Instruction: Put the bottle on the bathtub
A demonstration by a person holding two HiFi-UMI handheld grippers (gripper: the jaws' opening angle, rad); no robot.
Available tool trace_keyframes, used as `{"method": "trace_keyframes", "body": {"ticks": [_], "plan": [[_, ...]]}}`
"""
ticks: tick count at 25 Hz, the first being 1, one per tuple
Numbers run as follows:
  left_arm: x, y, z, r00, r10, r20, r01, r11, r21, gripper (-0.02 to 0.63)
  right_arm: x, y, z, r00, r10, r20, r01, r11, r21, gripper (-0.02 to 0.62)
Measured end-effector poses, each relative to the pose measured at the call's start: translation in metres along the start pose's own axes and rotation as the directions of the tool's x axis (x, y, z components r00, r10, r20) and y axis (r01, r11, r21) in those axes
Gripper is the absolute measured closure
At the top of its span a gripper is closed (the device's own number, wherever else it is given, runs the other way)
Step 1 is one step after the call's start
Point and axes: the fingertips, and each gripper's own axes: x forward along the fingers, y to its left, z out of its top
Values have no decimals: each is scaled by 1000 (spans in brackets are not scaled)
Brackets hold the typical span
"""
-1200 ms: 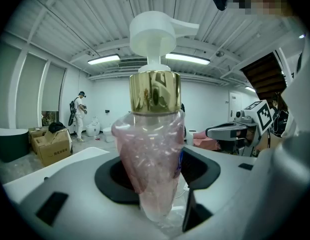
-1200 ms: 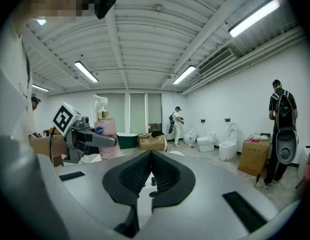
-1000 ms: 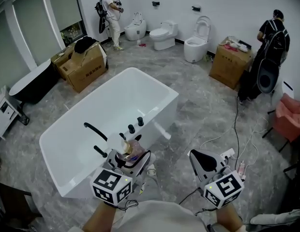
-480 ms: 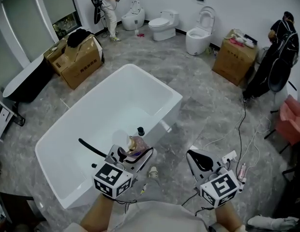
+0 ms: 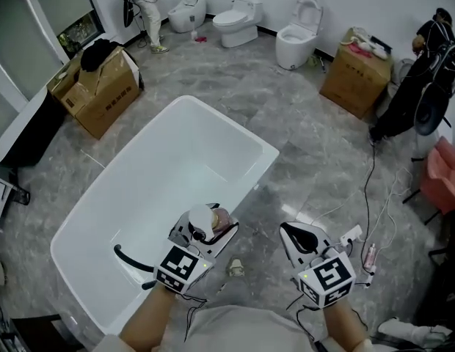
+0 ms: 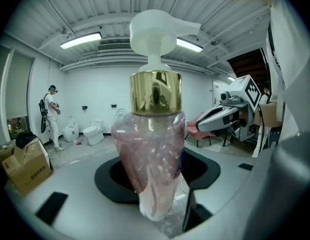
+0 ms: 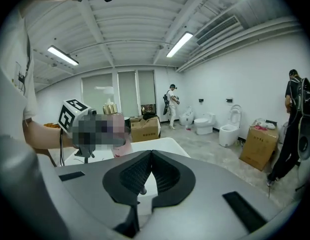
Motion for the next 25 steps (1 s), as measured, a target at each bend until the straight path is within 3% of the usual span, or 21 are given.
{"method": "trace_keyframes", "body": {"ticks": [6, 13, 19, 25], "plan": [[53, 29, -23, 998, -54, -15, 55, 998, 35, 356, 46, -33, -5, 999, -33, -29, 34, 999, 39, 568], [103, 53, -50, 999, -28, -23, 28, 999, 18, 356, 87, -67, -29, 996, -44, -73, 50, 995, 91, 568], [137, 65, -74, 1000, -26, -13, 26, 999, -24, 356, 124, -96, -53, 996, -2, -85, 15, 989, 147, 568], [176, 65, -97, 999, -43, -20, 44, 998, 53, 356, 175, -131, -96, 988, 26, -151, -7, 992, 124, 568]]}}
